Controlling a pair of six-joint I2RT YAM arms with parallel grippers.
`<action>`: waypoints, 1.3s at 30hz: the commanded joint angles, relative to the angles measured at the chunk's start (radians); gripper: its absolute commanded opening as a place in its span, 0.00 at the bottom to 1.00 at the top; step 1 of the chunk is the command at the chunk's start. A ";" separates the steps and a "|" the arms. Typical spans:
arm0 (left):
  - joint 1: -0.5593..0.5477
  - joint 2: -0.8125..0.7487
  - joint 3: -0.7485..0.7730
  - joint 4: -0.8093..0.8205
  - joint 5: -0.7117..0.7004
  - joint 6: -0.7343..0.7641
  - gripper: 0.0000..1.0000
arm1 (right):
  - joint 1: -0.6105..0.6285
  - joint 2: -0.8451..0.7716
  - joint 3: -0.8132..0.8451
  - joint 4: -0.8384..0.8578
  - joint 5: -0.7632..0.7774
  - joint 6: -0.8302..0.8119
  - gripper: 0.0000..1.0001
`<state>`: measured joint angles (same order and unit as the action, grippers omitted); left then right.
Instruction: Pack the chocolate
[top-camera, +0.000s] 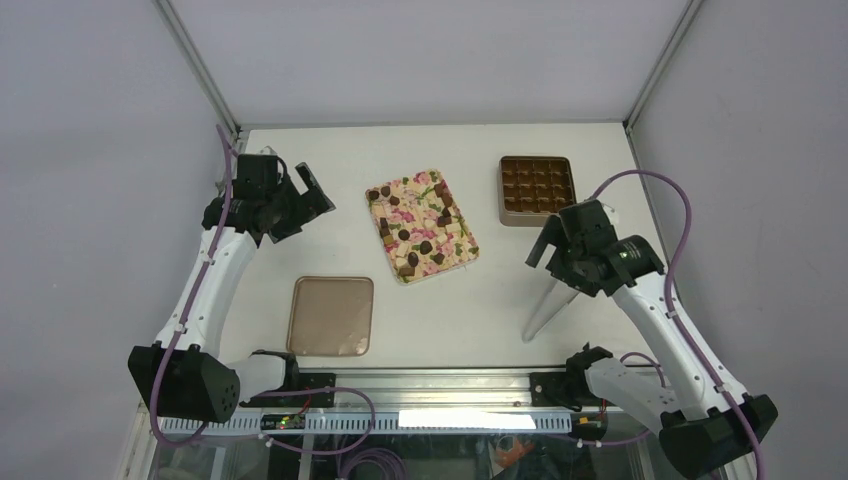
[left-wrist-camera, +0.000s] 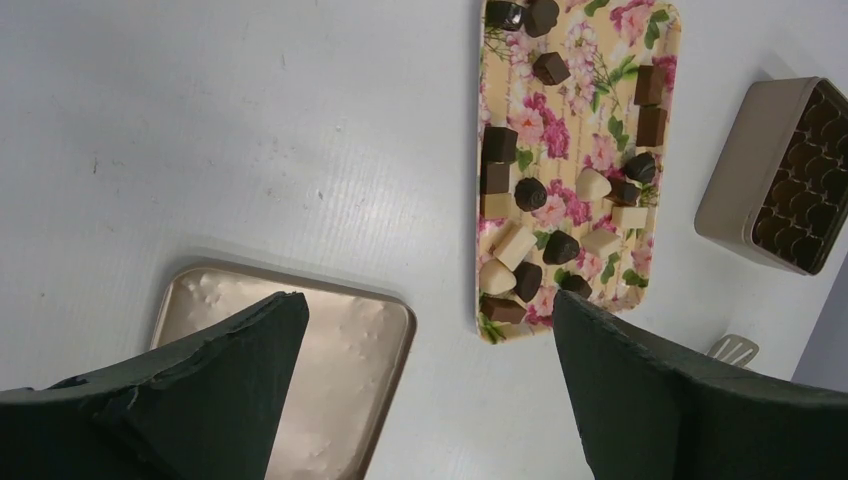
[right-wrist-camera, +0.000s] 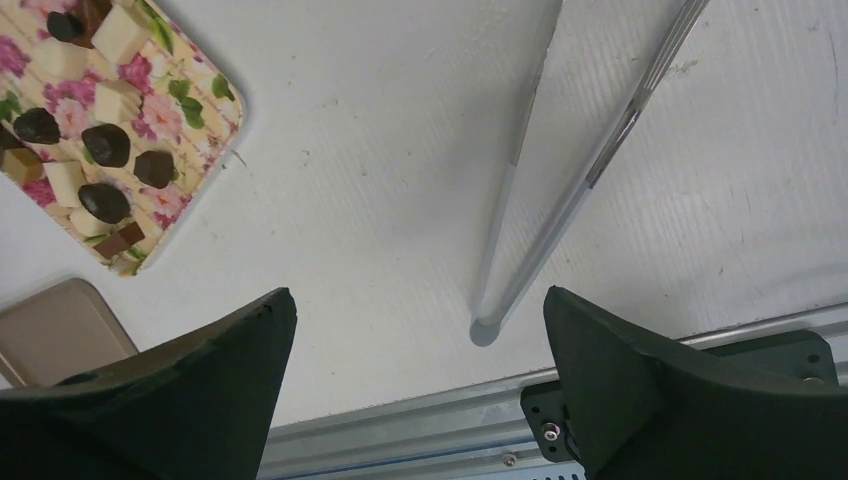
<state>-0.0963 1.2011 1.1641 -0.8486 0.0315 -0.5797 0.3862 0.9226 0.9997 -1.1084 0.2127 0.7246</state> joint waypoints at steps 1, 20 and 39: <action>0.006 -0.037 -0.002 0.020 -0.005 0.025 0.99 | -0.004 -0.004 -0.014 0.000 0.012 0.005 0.99; -0.334 -0.055 -0.067 0.059 0.097 0.029 0.99 | -0.024 0.023 -0.183 -0.061 0.086 0.180 0.87; -0.358 0.031 -0.030 0.084 0.142 0.038 0.99 | -0.225 0.201 -0.364 0.252 -0.045 0.074 0.41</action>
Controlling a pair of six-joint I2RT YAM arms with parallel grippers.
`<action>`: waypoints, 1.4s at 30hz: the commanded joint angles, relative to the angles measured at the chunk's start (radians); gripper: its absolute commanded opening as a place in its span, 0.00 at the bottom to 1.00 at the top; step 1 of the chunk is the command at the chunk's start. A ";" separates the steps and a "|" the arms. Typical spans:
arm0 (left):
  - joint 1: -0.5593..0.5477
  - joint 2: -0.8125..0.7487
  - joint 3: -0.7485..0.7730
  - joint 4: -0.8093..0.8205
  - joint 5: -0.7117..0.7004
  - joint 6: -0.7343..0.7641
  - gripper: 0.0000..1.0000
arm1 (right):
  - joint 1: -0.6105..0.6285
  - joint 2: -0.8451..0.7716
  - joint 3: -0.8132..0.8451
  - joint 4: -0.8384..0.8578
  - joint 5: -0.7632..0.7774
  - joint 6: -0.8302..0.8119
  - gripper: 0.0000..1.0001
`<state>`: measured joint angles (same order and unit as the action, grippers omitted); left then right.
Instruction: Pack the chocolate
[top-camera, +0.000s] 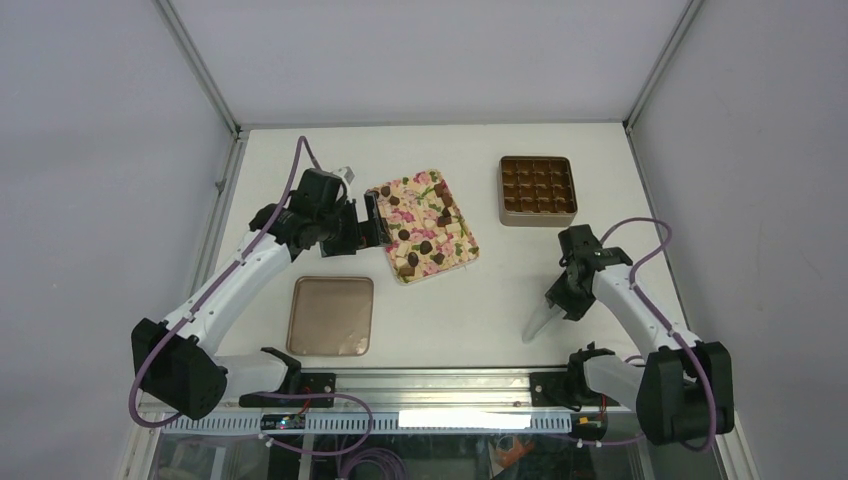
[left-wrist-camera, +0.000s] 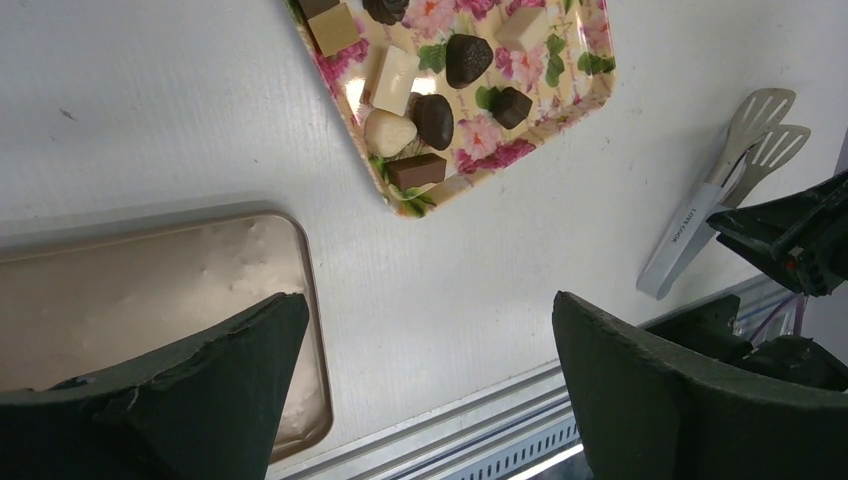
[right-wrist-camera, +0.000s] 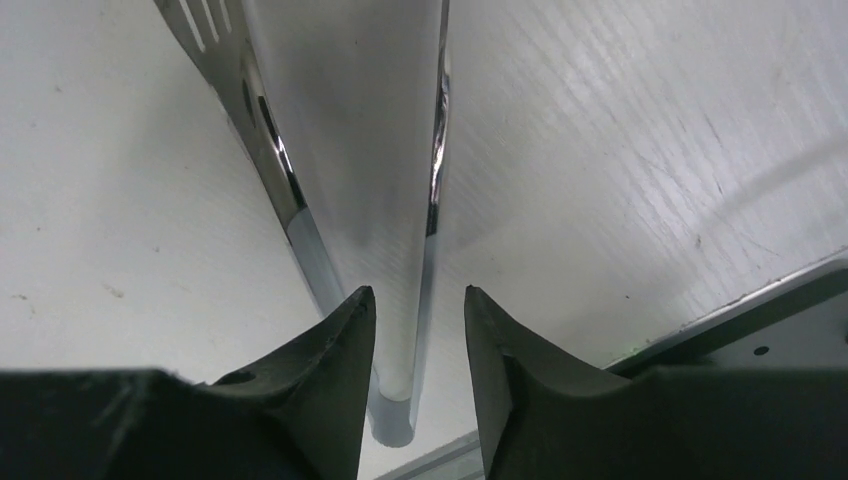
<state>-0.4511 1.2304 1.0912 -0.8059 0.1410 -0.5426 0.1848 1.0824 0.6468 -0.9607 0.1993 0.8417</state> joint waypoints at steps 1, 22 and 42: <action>-0.003 0.001 0.042 0.041 0.032 0.002 0.99 | -0.024 0.053 -0.013 0.112 -0.036 -0.044 0.37; -0.003 0.014 0.021 0.041 0.040 0.008 0.99 | 0.231 0.317 0.235 -0.006 -0.151 -0.341 0.00; -0.003 -0.033 0.043 0.038 -0.043 -0.017 0.99 | 0.393 0.027 0.252 0.126 0.044 -0.279 0.79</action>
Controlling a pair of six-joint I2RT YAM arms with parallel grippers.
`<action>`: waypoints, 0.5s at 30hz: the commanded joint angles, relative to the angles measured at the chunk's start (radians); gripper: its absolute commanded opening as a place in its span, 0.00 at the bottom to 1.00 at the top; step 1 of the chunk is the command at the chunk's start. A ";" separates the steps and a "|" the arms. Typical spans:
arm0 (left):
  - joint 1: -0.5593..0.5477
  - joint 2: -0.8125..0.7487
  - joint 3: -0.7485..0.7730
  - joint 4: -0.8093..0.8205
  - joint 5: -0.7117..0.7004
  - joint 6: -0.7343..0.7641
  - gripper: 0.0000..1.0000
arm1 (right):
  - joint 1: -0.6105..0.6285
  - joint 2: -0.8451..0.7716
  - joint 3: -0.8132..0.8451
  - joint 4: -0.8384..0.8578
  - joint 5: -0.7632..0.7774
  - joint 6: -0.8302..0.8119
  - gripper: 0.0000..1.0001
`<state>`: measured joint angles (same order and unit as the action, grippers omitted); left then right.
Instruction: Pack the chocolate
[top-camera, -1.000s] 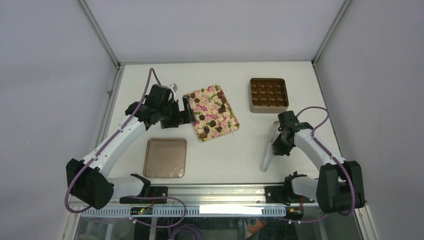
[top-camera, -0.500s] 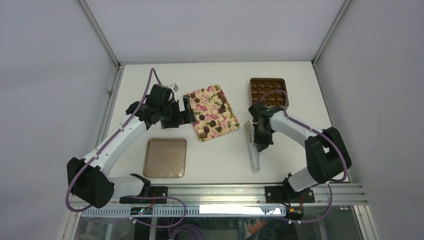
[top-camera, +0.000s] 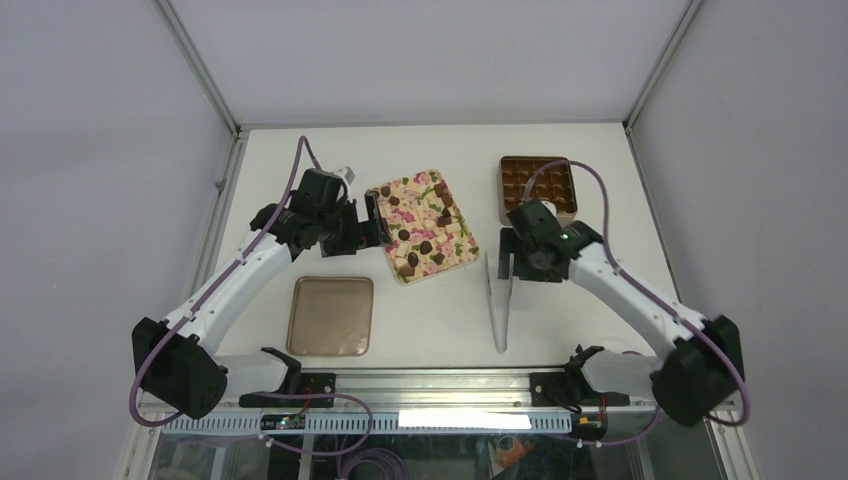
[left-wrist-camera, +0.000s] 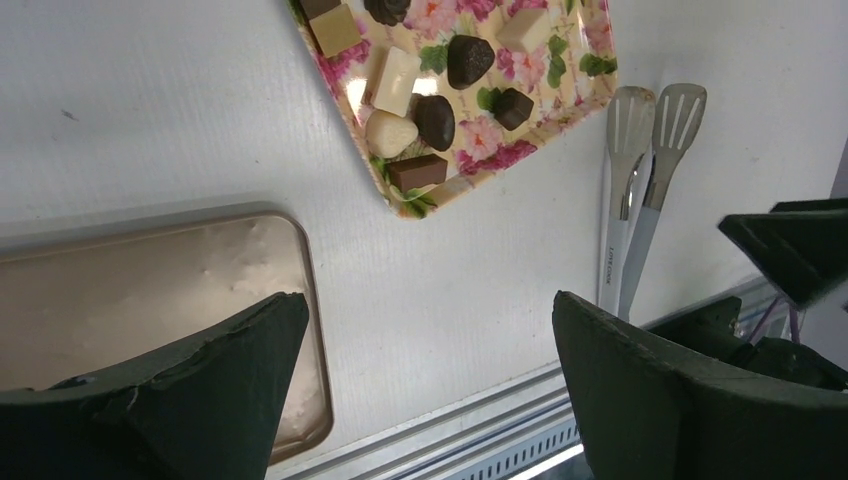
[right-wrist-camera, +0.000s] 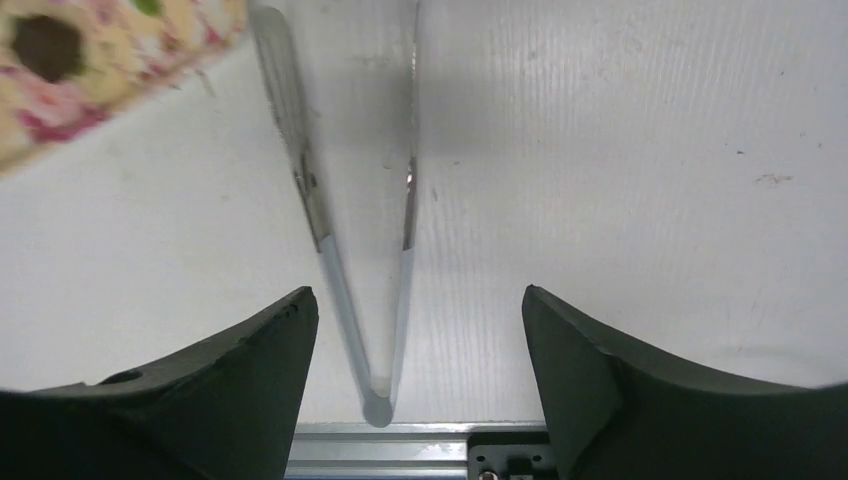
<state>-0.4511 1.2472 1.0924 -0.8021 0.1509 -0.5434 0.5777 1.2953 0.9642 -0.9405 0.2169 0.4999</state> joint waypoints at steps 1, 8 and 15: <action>-0.003 -0.053 0.041 0.034 -0.073 -0.017 0.99 | 0.005 -0.224 -0.109 0.149 0.014 0.090 0.79; -0.003 -0.080 0.032 0.034 -0.146 -0.024 0.99 | 0.131 -0.315 -0.284 0.230 0.141 0.317 0.99; -0.003 -0.131 -0.016 0.092 -0.179 -0.016 0.99 | 0.194 -0.159 -0.266 0.251 0.108 0.328 0.99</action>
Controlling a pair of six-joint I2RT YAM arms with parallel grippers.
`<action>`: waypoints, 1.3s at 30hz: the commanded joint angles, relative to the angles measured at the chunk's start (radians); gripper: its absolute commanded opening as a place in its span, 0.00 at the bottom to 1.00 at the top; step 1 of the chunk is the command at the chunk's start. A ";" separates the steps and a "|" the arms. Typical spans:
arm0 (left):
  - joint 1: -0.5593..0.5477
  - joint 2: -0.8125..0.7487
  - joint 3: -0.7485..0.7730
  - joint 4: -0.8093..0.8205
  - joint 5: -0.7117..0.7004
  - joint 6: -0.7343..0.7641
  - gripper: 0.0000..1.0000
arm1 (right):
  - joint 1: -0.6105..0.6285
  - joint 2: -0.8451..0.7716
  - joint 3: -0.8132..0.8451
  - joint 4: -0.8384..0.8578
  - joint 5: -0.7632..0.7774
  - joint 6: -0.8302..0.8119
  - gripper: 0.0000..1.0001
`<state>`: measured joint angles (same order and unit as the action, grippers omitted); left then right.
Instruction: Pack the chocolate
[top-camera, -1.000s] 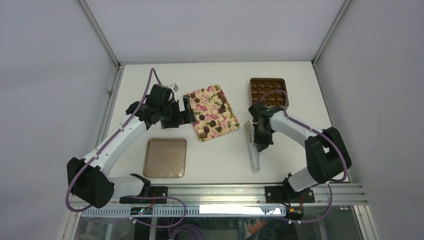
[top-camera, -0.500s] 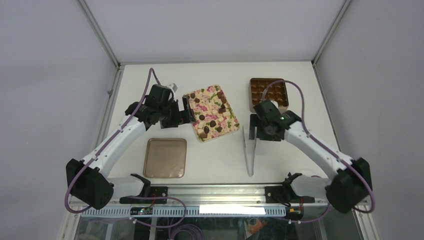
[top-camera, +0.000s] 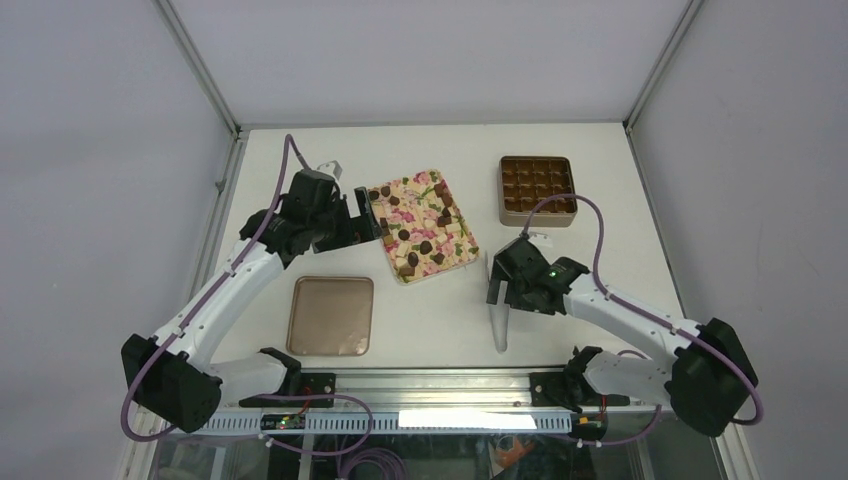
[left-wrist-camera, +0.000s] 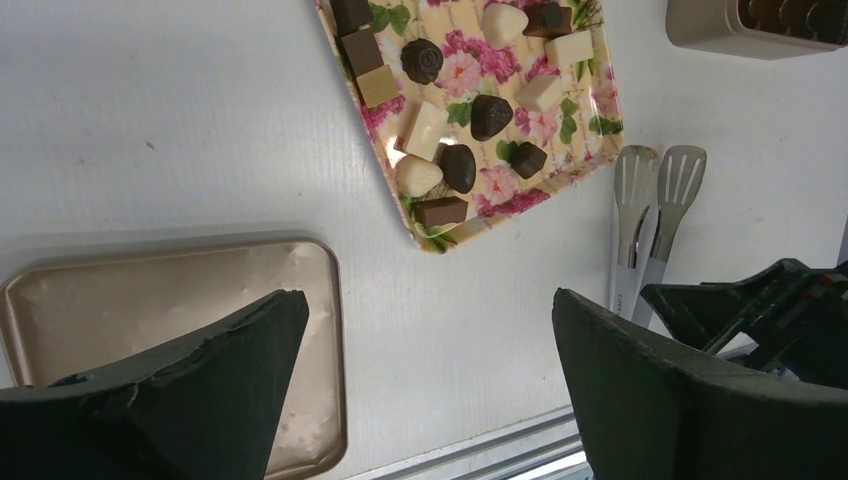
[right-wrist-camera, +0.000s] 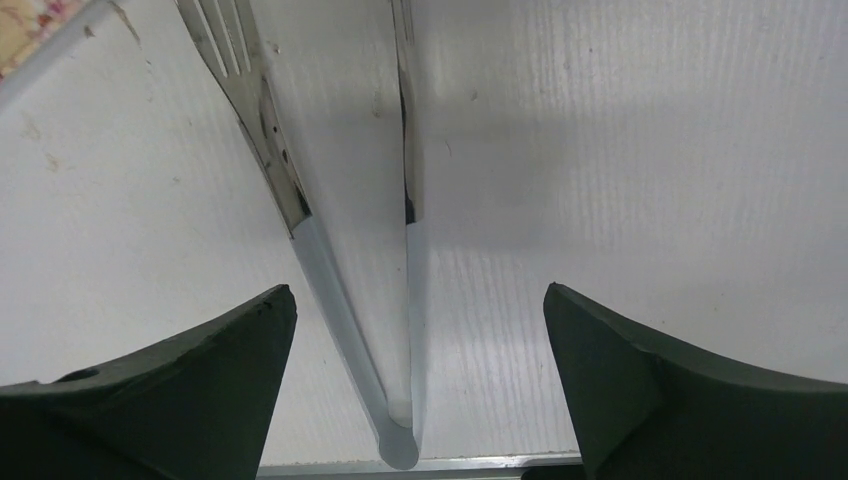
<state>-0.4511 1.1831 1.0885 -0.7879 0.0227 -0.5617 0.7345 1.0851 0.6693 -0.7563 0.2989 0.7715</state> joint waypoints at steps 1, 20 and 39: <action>-0.003 -0.079 -0.021 0.085 -0.062 0.003 0.99 | 0.051 0.050 0.013 0.098 0.028 0.063 0.98; -0.003 -0.095 -0.060 0.110 -0.046 -0.015 0.99 | 0.212 0.236 -0.063 0.181 0.201 0.220 0.55; -0.003 -0.047 -0.011 0.104 -0.043 -0.014 0.99 | -0.006 0.106 0.355 -0.231 -0.192 -0.311 0.17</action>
<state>-0.4511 1.1442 1.0313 -0.7254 -0.0242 -0.5697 0.7906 1.1610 0.8577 -0.8749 0.2840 0.6636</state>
